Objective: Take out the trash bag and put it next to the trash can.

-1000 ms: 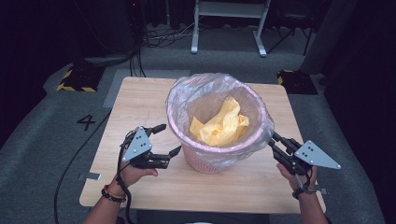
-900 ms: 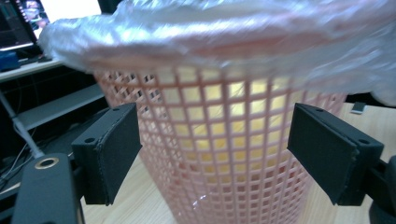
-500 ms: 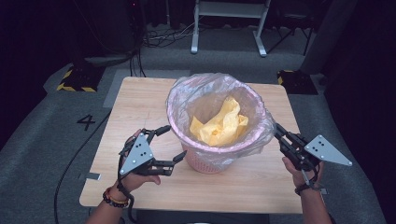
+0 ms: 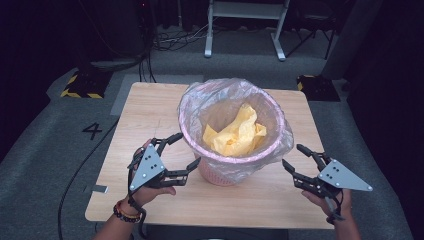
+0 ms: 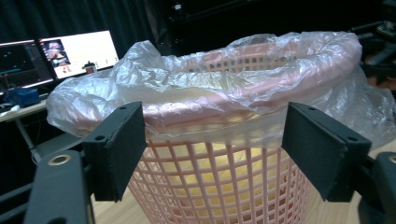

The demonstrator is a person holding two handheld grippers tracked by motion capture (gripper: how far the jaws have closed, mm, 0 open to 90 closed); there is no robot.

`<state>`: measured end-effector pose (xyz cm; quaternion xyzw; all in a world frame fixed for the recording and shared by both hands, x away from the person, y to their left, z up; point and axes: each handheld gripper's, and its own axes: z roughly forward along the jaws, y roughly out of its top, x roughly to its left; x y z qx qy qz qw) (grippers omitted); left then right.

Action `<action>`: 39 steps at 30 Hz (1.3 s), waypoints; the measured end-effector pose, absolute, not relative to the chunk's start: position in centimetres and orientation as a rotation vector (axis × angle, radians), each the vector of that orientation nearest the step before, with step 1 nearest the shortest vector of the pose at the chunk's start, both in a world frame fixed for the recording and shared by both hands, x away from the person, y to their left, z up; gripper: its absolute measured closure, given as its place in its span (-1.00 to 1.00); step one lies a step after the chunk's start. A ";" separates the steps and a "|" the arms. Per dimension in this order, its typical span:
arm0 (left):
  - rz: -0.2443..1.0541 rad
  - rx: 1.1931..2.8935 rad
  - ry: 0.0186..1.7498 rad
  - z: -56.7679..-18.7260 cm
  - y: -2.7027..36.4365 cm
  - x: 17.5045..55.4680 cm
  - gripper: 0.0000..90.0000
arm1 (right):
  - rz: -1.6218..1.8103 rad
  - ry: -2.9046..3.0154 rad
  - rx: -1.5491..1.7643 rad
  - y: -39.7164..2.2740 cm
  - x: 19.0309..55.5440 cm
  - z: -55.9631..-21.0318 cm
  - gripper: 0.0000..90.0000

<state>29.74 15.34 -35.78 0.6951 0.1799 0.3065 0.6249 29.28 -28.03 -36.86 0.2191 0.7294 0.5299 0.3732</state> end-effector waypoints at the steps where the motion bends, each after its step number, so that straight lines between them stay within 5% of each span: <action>1: 0.706 1.593 0.418 -35.8 15.3 29.7 -0.50 | 1.375 1.879 0.555 -27.8 29.3 -37.0 -0.26; 7: 0.706 1.594 0.406 -35.8 15.2 29.7 -0.36 | 1.459 1.917 0.565 -26.0 29.7 -37.8 -0.23; 10: 0.710 1.596 0.410 -35.8 15.2 29.6 -0.26 | 1.476 1.877 0.583 -25.7 29.7 -37.6 0.24; 11: 0.710 1.596 0.410 -35.8 15.2 29.6 -0.23 | 1.476 1.877 0.583 -25.7 29.7 -37.6 0.24; 12: 0.716 1.600 0.405 -35.8 15.3 29.6 -0.22 | 1.516 1.843 0.587 -26.0 29.6 -37.2 0.64; 15: 0.722 1.601 0.407 -35.7 15.2 29.5 -0.23 | 1.536 1.810 0.594 -26.3 29.4 -36.6 0.87; 21: 0.742 1.608 0.386 -35.5 14.9 29.1 -0.23 | 1.541 1.716 0.594 -26.9 28.5 -35.1 0.95; 27: 0.760 1.626 0.351 -35.5 14.6 28.8 0.06 | 1.465 1.639 0.578 -26.0 28.1 -32.3 0.93; 32: 0.768 1.632 0.335 -35.3 14.5 28.5 0.06 | 1.428 1.639 0.529 -25.1 28.0 -31.4 0.90; 39: 0.764 1.624 0.289 -34.7 13.8 27.6 -0.27 | 1.427 1.673 0.514 -24.8 28.4 -30.9 1.00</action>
